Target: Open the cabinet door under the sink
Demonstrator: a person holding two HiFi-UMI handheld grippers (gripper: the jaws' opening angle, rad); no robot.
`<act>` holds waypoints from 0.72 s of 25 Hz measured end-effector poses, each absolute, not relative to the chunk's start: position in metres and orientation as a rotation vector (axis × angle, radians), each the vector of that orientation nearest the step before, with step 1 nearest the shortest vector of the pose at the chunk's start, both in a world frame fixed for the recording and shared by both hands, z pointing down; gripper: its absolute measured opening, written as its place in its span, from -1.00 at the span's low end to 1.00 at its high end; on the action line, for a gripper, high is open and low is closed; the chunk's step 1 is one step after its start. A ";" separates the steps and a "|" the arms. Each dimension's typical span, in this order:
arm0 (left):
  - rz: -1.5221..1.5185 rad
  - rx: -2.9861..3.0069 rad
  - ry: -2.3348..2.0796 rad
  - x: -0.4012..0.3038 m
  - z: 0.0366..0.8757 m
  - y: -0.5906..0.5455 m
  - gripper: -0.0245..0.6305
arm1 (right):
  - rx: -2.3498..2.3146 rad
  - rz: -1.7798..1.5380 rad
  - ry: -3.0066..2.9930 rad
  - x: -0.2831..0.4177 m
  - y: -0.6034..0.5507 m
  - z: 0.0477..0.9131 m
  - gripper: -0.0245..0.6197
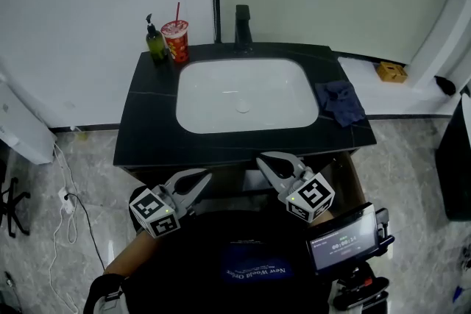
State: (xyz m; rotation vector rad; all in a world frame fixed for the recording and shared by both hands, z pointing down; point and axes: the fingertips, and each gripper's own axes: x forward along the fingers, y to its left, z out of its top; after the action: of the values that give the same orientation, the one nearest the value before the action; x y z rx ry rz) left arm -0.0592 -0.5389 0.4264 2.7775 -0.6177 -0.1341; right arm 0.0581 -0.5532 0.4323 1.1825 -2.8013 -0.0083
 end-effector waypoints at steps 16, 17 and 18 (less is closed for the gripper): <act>-0.223 2.766 -0.778 -0.082 0.413 -0.565 -0.91 | 0.987 0.310 -2.963 0.031 -0.560 0.393 -0.92; -0.219 2.763 -0.778 -0.082 0.414 -0.565 -0.91 | 0.995 0.315 -2.965 0.030 -0.561 0.393 -0.92; -0.214 2.761 -0.777 -0.081 0.415 -0.565 -0.91 | 1.005 0.321 -2.969 0.031 -0.561 0.392 -0.92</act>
State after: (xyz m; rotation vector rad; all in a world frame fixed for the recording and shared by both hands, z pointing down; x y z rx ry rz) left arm -0.0808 -0.5647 0.4146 2.7606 -0.7770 -0.2139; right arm 0.0308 -0.5613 0.3924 1.0047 -2.9686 0.3207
